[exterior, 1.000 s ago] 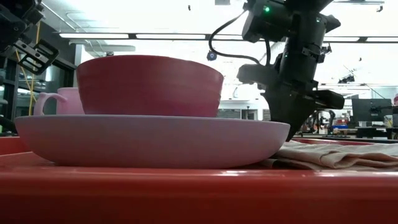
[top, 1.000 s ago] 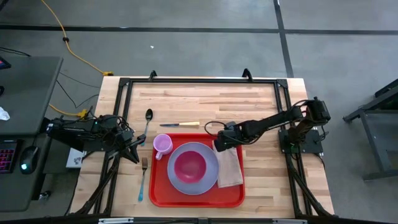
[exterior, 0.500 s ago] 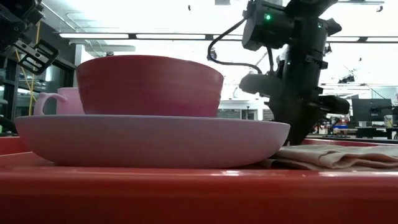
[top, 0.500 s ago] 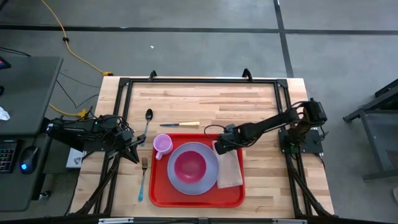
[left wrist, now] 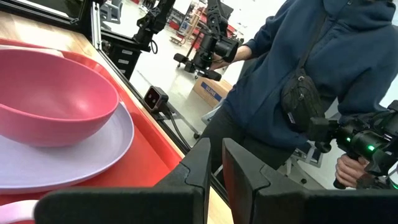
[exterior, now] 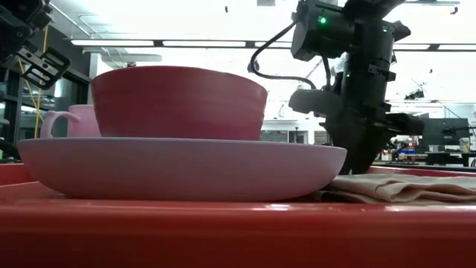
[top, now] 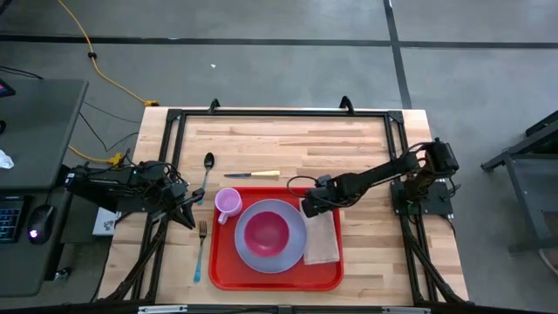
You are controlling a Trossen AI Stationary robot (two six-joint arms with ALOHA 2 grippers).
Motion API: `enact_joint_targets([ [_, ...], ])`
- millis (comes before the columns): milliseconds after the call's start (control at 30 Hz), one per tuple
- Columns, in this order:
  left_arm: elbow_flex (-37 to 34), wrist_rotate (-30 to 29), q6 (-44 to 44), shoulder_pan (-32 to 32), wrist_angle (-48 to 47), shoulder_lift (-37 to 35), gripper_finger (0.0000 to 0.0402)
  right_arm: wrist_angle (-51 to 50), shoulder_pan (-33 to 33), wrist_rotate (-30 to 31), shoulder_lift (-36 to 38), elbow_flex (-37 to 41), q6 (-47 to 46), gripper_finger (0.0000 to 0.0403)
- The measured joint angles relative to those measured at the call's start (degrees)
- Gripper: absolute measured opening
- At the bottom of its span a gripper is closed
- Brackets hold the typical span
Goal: Set up tray
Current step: Put the brown napkin to the right of the white plate on the red tray, then put the blue fork on the brown napkin
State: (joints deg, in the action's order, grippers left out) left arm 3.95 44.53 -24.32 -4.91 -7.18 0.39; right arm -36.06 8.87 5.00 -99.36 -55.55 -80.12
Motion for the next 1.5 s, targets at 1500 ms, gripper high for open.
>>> enact_joint_targets([
  [1500, -0.02, -0.02, 0.46, 0.00, 0.22, 0.01, 0.0074, 3.32, 2.00, 10.13, 11.40, 0.13, -0.69, 0.0078],
])
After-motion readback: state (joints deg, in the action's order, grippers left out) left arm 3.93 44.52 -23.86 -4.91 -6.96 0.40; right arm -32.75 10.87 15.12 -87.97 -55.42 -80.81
